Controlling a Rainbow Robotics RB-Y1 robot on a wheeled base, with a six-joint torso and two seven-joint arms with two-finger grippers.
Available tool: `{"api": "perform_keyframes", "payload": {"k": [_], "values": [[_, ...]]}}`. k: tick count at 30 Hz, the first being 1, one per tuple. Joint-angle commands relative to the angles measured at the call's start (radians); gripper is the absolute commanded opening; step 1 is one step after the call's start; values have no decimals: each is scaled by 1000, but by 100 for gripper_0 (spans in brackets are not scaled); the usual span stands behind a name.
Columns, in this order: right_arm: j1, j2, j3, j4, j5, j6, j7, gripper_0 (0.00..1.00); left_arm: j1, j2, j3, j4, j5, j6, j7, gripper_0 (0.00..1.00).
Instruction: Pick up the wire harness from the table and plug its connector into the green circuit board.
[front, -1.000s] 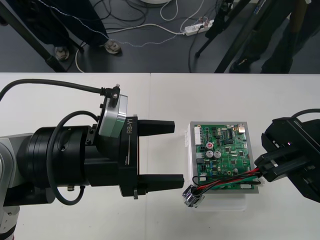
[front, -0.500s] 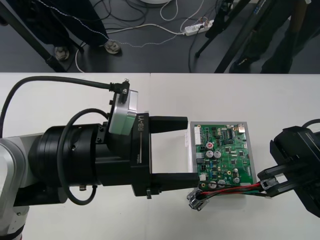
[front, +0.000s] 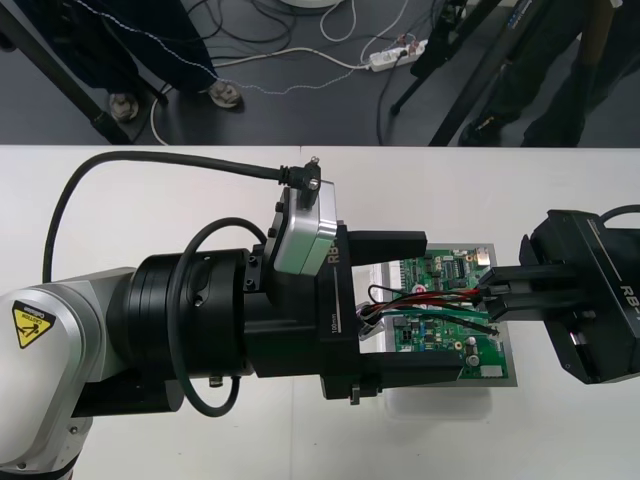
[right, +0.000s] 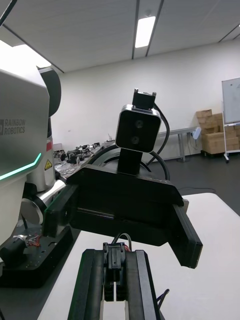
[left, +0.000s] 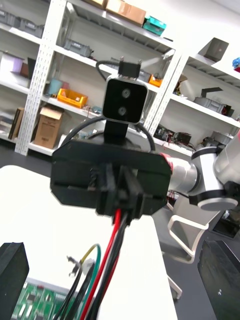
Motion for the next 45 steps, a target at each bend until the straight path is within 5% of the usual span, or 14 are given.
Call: {"api": "perform_keyframes", "payload": {"k": [1,16,18,25,45], "values": [[11,18,-23,-42,7,22,-8,0,-47,24,-39,-39,-18,94,-54,100],[14,84,-20,-59,42,62,-38,0,-89,26,-45,-39,-50,96,-88,94],[17,87,-20,-59,48,65,-40,0,-89,29,-45,-39,-50,96,-94,76],[18,88,-20,-59,56,66,-40,0,-87,37,-45,-39,-47,100,-108,54],[18,88,-20,-64,54,60,-34,0,-85,40,-45,-38,-35,100,-122,22]]}}
